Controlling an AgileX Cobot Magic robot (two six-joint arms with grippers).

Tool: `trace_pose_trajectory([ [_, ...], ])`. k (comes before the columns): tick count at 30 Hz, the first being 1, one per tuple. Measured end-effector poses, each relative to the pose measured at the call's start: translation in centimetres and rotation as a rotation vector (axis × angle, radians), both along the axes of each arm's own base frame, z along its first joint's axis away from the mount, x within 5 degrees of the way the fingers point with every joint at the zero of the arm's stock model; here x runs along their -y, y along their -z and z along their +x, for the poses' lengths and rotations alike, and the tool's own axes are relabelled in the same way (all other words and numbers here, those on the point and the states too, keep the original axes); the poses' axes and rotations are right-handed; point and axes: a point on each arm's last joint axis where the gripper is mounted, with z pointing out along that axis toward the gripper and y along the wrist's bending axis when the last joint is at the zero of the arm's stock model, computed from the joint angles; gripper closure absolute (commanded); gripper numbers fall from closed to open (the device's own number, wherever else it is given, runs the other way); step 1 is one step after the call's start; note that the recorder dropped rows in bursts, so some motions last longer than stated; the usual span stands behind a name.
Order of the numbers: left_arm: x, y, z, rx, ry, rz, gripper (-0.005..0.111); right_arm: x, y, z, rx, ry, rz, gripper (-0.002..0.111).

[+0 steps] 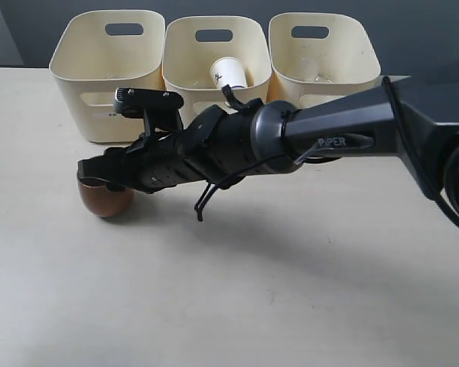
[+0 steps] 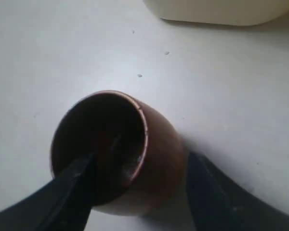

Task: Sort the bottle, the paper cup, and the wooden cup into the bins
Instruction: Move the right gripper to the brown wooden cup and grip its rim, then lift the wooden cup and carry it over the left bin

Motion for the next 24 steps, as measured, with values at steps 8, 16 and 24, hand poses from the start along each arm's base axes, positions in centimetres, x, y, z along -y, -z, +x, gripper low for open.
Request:
trace_pose_trajectory([
  [8, 0.0, 0.0, 0.0, 0.000, 0.000, 0.000, 0.107, -0.4, -0.3, 0.3, 0.006, -0.001, 0.014, 0.054],
  [16, 0.0, 0.0, 0.0, 0.000, 0.000, 0.000, 0.107, -0.5, 0.5, 0.3, -0.023, 0.005, 0.015, 0.054],
  [24, 0.0, 0.0, 0.0, 0.000, 0.000, 0.000, 0.107, -0.6, 1.2, 0.1, -0.051, -0.005, 0.013, 0.090],
])
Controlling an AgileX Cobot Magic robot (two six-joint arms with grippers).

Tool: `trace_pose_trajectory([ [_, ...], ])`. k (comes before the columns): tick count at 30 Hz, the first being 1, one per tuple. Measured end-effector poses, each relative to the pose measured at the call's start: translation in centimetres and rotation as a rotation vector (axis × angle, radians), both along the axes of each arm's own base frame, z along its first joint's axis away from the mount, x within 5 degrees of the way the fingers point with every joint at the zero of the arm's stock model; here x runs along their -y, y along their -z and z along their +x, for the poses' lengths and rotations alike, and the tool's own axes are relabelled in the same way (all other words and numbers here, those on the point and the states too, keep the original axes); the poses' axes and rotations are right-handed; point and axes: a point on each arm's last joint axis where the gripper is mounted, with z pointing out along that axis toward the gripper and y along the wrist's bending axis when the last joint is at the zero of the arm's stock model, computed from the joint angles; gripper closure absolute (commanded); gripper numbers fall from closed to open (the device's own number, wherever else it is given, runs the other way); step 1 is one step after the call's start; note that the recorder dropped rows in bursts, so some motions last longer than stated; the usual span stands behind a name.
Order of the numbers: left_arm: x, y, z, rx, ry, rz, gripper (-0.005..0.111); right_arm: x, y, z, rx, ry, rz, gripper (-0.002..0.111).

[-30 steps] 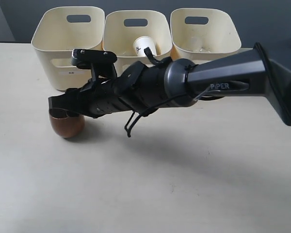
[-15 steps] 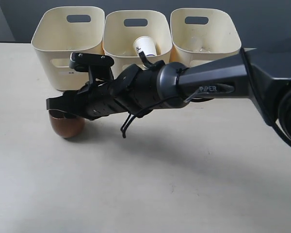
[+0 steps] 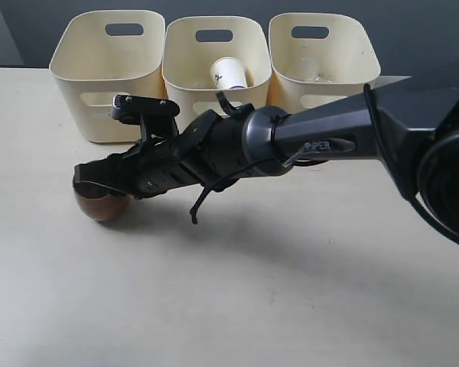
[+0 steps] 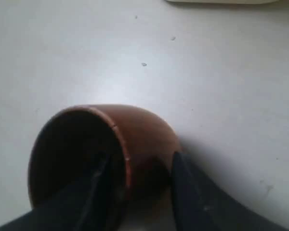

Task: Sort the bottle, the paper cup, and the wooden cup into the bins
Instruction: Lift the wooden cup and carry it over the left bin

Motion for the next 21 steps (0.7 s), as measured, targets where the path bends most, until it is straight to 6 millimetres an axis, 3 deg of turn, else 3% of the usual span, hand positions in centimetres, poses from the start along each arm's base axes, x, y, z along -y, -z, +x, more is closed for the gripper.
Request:
trace_pose_trajectory([
  [3, 0.0, 0.0, 0.0, 0.000, 0.000, 0.000, 0.107, 0.0, 0.0, 0.0, -0.005, -0.003, 0.002, 0.109],
  [11, 0.0, 0.0, 0.0, 0.000, 0.000, 0.000, 0.107, -0.1, -0.2, -0.2, -0.009, -0.013, 0.008, 0.108],
  [15, 0.0, 0.0, 0.0, 0.000, 0.000, 0.000, 0.107, 0.2, -3.5, 0.0, 0.058, 0.007, 0.053, 0.108],
  [21, 0.0, 0.0, 0.0, 0.000, 0.000, 0.000, 0.107, 1.9, -10.7, 1.2, 0.336, 0.165, 0.111, 0.108],
])
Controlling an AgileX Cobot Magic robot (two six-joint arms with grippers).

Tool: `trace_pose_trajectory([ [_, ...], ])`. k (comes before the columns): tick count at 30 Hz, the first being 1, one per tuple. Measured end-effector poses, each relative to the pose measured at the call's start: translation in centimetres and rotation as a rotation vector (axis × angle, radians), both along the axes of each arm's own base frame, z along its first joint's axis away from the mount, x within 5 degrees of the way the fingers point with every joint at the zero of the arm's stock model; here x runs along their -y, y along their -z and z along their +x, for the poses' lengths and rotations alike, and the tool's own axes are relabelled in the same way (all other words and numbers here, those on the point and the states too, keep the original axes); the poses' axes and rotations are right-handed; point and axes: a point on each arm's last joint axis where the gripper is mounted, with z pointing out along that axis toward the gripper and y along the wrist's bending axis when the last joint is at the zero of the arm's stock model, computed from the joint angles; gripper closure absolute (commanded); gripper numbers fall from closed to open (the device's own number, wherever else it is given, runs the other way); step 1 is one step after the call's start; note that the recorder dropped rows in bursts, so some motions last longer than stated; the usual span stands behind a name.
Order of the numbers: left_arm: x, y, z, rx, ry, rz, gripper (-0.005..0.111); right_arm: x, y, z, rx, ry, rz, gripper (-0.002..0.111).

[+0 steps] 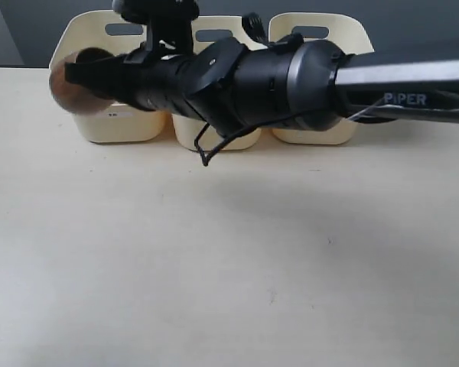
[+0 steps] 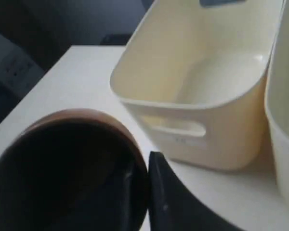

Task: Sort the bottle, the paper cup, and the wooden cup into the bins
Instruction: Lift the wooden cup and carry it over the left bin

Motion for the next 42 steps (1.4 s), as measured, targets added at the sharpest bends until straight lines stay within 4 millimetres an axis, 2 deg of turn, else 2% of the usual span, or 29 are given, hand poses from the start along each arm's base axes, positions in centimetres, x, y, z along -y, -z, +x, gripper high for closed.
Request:
trace_pose_trajectory([
  [4, 0.0, 0.0, 0.0, 0.000, 0.000, 0.000, 0.107, -0.4, -2.7, 1.4, 0.107, 0.024, 0.038, 0.108],
  [7, 0.0, 0.0, 0.0, 0.000, 0.000, 0.000, 0.107, -1.1, -3.2, 2.8, 0.136, 0.035, 0.062, 0.108],
  [10, 0.0, 0.0, 0.0, 0.000, 0.000, 0.000, 0.107, -1.5, -3.2, 4.1, 0.153, 0.048, 0.075, 0.108],
  [19, 0.0, 0.0, 0.0, 0.000, -0.001, 0.006, 0.107, -2.0, -0.1, 7.5, 0.135, 0.075, 0.060, 0.108],
  [23, 0.0, 0.0, 0.0, 0.000, -0.001, 0.006, 0.107, -2.2, 0.9, 8.5, 0.156, 0.089, 0.042, 0.091],
  [27, 0.0, 0.0, 0.0, 0.000, -0.001, 0.008, 0.107, -2.3, 1.5, 8.9, 0.183, 0.089, 0.017, 0.059],
  [29, 0.0, 0.0, 0.0, 0.000, -0.001, 0.008, 0.107, -2.4, 1.6, 8.9, 0.189, 0.088, 0.011, 0.049],
  [42, 0.0, 0.0, 0.0, 0.000, -0.001, 0.008, 0.107, -2.8, 1.9, 8.5, 0.152, 0.025, 0.005, 0.047],
])
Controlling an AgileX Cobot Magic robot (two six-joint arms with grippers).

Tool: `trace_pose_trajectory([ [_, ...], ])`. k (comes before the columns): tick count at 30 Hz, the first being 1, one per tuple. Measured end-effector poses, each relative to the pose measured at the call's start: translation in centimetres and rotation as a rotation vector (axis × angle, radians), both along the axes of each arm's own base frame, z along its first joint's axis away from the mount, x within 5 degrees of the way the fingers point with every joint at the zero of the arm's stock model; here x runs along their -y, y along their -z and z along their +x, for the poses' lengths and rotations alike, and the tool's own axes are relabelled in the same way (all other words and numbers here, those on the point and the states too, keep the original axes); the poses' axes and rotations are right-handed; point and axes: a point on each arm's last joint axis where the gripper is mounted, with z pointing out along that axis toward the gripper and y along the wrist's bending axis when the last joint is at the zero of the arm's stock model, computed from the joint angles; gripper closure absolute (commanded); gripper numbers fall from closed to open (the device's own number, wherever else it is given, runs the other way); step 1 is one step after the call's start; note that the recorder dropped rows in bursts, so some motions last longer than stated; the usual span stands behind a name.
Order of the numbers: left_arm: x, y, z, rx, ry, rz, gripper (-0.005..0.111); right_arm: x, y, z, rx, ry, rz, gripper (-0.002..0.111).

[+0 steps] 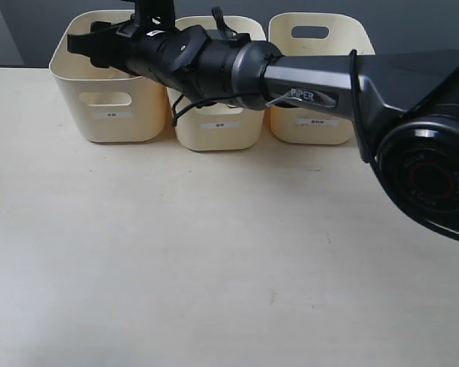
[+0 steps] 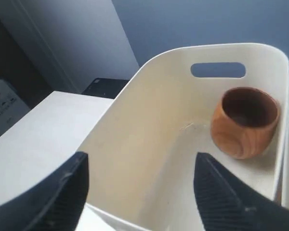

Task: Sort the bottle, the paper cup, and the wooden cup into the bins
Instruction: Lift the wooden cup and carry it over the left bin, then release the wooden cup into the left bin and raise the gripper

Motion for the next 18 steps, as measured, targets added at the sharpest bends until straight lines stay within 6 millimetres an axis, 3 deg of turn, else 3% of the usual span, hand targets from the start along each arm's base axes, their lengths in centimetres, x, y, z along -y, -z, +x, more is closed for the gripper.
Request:
trace_pose_trajectory([
  [7, 0.0, 0.0, 0.0, 0.000, 0.000, 0.000, 0.107, -0.5, -0.6, -0.9, -0.046, -0.100, -0.007, 0.047],
  [18, 0.0, 0.0, 0.0, 0.000, 0.000, 0.000, 0.107, 0.3, -6.9, -4.2, 0.076, -0.402, -0.220, 0.047],
])
